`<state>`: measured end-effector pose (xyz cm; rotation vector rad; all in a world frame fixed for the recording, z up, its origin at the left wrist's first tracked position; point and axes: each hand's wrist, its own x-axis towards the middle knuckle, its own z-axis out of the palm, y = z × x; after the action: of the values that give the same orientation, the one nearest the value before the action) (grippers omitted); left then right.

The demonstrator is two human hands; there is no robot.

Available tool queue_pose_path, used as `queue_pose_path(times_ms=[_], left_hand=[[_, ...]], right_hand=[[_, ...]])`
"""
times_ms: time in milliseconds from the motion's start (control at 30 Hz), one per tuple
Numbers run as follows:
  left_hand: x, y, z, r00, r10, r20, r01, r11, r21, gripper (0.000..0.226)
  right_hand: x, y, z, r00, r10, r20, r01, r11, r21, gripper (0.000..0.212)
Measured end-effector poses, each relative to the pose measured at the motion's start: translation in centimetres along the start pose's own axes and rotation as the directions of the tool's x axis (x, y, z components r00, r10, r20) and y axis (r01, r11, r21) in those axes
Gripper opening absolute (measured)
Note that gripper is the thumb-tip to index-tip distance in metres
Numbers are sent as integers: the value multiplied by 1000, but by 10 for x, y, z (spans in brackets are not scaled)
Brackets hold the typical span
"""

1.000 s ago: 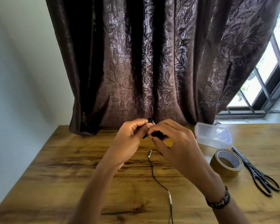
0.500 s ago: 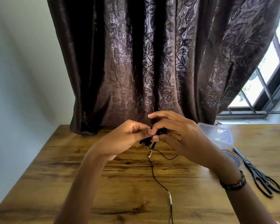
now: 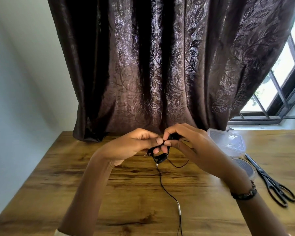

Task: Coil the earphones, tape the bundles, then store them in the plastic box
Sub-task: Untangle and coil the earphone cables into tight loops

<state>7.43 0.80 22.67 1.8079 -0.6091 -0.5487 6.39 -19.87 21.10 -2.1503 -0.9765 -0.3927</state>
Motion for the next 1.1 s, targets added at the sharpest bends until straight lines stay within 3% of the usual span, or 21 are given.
queue_pose_path(times_ms=[200,333,433,533,633,767,933,1100], left_hand=[[4,-7,-4,998,-70,-10,68,994,-88,26],[5,-6,1,997,-42,67,47,996,-78,29],[4,-3,2,997,-19,70,26,995,-101,29],[3,-4,2,999,-12,36,16,994,-110,28],[2,-6,6,1000,1,-9,-2,994,-112,30],[1,-7,8,995,43,-87,-56,988,-146,29],[-1,0,8,990,84,-109,-85,996,-6,33],[2,-1,15,961,149,-232,-146,989,34,33]], right_hand=[[-3,6,0,974,-228,-6,222,955,-194,19],[0,2,-4,966,-260,4,253,938,-239,19],[4,0,-1,993,-107,-56,107,994,-14,15],[2,1,9,992,99,-83,-79,973,218,10],[-1,1,19,966,256,-37,-208,855,476,8],[-3,-4,24,921,390,-20,-250,628,737,10],[-5,-6,32,901,431,-54,-210,542,814,15],[-8,-4,43,873,484,-53,-208,468,859,20]])
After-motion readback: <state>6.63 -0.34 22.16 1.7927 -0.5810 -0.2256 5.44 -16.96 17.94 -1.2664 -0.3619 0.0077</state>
